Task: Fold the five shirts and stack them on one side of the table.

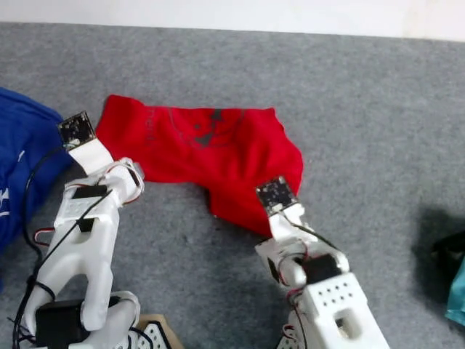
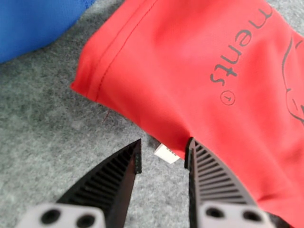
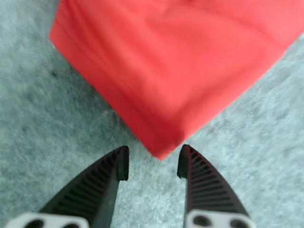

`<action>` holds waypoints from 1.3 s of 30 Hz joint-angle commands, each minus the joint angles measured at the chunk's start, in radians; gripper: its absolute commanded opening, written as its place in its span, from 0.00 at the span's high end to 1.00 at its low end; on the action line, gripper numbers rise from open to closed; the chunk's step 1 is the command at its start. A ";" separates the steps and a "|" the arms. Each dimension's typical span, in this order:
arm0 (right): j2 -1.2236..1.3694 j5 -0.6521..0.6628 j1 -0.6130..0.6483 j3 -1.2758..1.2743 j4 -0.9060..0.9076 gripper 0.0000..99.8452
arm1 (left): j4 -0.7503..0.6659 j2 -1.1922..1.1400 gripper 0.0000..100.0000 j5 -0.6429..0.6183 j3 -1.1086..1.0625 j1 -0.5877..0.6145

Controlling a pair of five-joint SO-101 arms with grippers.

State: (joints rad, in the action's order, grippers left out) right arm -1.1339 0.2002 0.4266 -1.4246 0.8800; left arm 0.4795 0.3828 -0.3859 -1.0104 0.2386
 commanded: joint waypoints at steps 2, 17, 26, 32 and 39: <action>0.245 0.006 -0.004 0.065 -0.107 0.82 | -0.017 0.035 0.83 -0.011 0.004 -0.013; 0.302 0.011 -0.070 0.116 -0.177 0.96 | -0.017 0.035 0.83 -0.011 0.002 -0.015; 0.303 0.005 -0.166 0.220 -0.182 0.99 | -0.017 0.035 0.83 -0.011 -0.007 -0.015; 0.311 -0.025 -0.170 0.306 -0.179 0.99 | -0.017 0.035 0.83 -0.011 -0.007 -0.015; 0.315 -0.064 -0.166 0.438 -0.182 0.99 | -0.018 0.035 0.83 -0.011 -0.007 -0.015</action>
State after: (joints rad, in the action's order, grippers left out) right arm -0.8224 0.1527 0.2716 -1.0994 0.7142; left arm 0.4795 0.3828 -0.3859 -1.0196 0.2386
